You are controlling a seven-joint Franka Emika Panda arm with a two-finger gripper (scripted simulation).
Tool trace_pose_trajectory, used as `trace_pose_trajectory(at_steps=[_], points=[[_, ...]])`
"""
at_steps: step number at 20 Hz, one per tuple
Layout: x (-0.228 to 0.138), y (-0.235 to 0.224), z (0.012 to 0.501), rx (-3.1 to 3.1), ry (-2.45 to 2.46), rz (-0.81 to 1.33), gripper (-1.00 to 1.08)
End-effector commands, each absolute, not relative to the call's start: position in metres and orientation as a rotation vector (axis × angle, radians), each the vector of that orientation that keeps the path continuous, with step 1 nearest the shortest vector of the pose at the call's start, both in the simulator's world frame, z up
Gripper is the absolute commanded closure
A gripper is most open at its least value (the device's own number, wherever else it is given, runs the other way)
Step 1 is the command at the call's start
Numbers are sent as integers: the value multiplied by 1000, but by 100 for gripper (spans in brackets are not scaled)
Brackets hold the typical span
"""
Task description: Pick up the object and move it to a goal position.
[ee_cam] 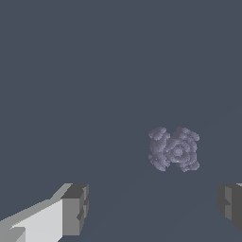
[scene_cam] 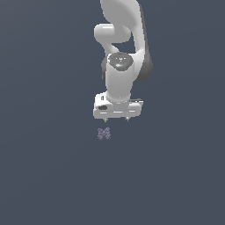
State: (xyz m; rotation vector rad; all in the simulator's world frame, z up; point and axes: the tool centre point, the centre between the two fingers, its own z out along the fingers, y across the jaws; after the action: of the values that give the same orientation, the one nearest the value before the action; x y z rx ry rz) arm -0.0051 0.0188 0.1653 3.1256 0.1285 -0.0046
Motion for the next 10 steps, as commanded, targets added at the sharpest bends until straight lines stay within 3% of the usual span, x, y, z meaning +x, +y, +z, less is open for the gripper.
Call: trace_pose_trajectory(at_steps=[1,10], points=[[-5,19,165,3126,128,-5,-92],[7,6,191,3109,100,47,-92]])
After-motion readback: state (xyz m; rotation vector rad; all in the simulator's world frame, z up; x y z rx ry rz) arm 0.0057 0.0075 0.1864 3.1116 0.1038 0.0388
